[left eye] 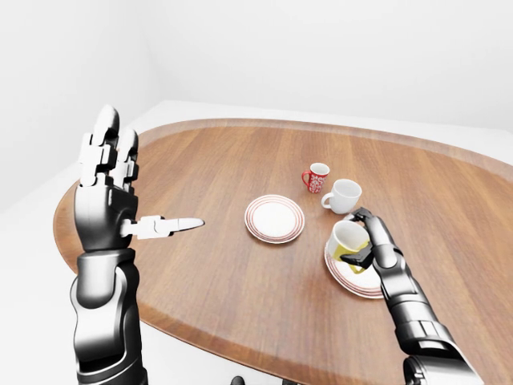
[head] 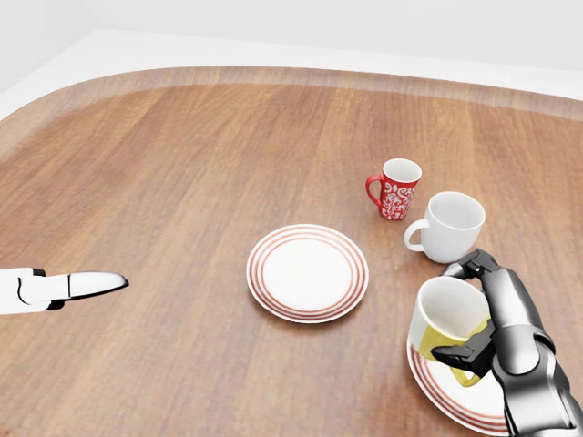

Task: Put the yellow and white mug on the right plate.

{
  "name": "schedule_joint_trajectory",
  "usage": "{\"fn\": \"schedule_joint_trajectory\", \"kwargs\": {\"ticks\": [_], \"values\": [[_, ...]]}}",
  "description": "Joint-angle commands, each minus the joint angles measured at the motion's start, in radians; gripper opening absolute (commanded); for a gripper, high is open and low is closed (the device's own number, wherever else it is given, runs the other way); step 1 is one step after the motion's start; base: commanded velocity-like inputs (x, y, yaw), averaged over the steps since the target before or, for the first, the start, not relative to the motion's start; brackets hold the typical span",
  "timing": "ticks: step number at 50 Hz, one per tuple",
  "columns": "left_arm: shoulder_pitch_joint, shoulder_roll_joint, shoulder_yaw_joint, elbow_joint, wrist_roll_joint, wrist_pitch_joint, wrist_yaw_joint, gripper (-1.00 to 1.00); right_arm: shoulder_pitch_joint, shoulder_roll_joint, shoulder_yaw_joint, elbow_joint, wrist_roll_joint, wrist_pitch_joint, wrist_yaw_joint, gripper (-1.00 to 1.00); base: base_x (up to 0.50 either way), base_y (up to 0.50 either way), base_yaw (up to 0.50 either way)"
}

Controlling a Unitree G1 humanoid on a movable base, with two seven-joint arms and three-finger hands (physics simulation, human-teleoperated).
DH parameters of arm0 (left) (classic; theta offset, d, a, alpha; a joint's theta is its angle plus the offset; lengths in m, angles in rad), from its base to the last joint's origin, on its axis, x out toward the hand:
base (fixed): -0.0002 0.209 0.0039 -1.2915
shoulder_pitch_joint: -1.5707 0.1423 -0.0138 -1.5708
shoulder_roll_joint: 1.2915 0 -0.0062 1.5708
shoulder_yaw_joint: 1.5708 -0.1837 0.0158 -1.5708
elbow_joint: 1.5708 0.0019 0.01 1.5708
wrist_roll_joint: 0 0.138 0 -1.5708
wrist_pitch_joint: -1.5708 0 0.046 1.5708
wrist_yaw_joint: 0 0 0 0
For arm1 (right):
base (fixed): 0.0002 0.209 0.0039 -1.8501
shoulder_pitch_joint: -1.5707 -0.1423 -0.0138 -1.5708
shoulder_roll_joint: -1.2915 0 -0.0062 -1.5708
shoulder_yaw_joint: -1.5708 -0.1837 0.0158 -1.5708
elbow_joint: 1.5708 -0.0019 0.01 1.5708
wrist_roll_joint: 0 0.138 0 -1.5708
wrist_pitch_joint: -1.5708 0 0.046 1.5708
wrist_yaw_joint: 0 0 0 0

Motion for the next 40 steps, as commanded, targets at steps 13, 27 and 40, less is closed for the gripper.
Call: {"fn": "schedule_joint_trajectory", "kwargs": {"ticks": [13,27,40], "values": [[0.001,0.001,0.001,-0.014,-0.001,0.000,0.000,0.88,-0.014,-0.070,-0.039,0.096,0.063,-0.020,-0.033,-1.00,0.00,0.00,0.00],[0.005,-0.004,-0.005,-0.015,0.005,0.000,-0.002,0.89,-0.067,-0.097,-0.029,0.281,0.094,-0.123,-0.078,-1.00,0.00,0.00,0.00],[0.004,-0.005,-0.005,-0.010,0.007,0.000,-0.005,0.89,-0.154,-0.115,-0.004,0.431,0.115,-0.174,-0.107,-1.00,0.00,0.00,0.00]]}}
